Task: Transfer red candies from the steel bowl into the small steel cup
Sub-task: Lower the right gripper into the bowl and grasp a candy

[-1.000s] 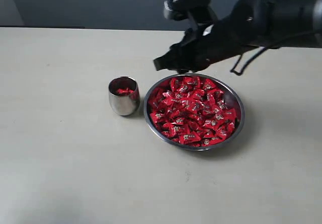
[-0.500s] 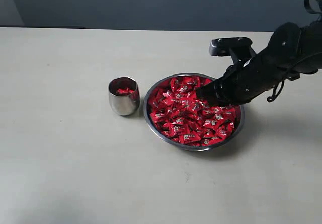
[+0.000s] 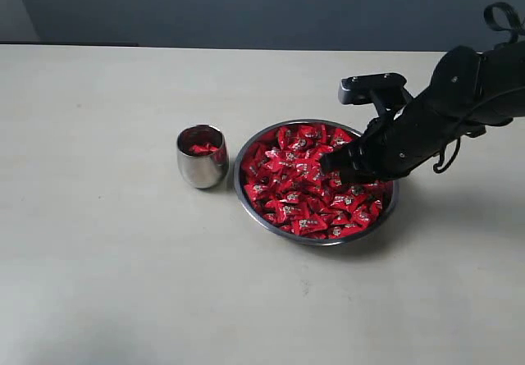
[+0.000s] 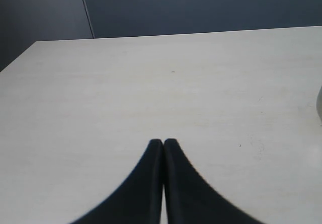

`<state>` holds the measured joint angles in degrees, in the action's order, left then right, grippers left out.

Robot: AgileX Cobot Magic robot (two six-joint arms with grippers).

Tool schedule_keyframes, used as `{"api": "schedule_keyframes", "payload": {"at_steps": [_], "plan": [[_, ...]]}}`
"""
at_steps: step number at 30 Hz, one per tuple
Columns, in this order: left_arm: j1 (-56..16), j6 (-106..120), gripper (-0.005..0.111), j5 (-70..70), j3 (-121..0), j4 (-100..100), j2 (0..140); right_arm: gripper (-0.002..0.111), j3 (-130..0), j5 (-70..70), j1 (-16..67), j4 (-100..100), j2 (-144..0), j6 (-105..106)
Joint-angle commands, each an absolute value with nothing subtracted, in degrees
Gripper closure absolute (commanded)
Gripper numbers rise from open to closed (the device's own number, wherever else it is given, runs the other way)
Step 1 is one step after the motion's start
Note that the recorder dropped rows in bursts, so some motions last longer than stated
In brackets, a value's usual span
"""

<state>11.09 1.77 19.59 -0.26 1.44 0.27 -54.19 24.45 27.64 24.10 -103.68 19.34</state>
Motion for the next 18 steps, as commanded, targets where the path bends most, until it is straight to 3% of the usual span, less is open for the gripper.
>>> {"api": "schedule_keyframes", "payload": {"at_steps": [1, 18], "plan": [[10.7, 1.7, 0.106, 19.1, 0.0, 1.6, 0.0, 0.074, -54.1, 24.7, 27.3, 23.4, -103.7, 19.4], [10.7, 1.7, 0.106, 19.1, 0.0, 1.6, 0.0, 0.074, -54.1, 24.3, 27.3, 22.3, -107.0, 19.4]]}}
